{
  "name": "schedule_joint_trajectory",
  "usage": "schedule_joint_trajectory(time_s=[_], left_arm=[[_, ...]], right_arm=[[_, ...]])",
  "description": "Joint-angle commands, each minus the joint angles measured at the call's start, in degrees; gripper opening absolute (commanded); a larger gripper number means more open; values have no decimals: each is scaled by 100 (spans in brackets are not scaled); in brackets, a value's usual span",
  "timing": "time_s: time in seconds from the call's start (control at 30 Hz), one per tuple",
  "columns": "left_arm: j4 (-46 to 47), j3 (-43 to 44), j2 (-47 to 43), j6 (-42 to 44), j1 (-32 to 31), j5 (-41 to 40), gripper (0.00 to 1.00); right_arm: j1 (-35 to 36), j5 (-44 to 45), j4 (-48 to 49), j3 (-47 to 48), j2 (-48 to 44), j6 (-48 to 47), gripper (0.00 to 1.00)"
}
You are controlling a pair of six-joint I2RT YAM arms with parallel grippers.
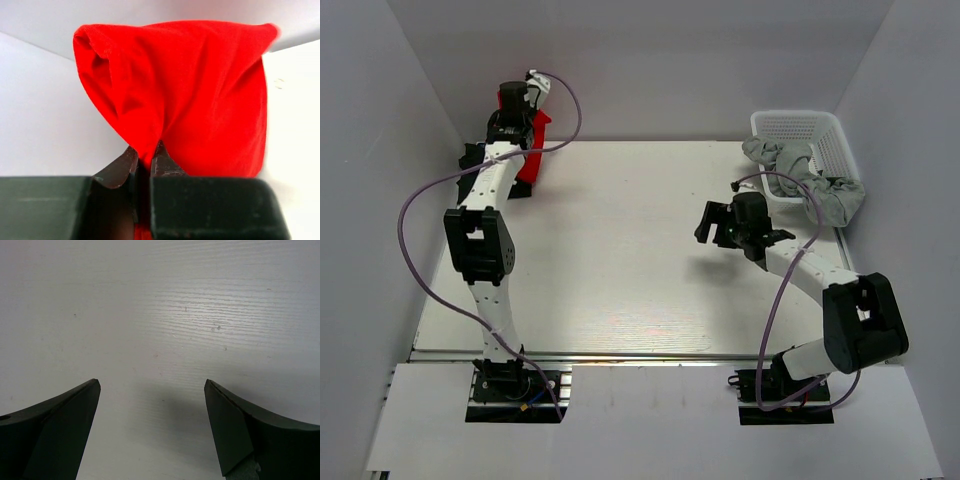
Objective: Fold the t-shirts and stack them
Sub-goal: Put the neatly folded tshirt into the corner of the board with the left arm
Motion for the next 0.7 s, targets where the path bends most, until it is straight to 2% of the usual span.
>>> schedule_joint_trajectory(time_s=[0.0,0.13,0.47,0.67], left_arm=[[-64,441,266,-79,286,-57,0],[-64,512,460,-289,471,189,0],[682,846,1197,-290,989,-3,0],[762,1119,1550,-290,1165,-4,0]], right_arm=[[-6,-99,122,287,90,53,90],[-14,-273,87,357,152,62,90],[3,-372,43,507,231,80,90],[-14,-372,34,524,275,123,90]])
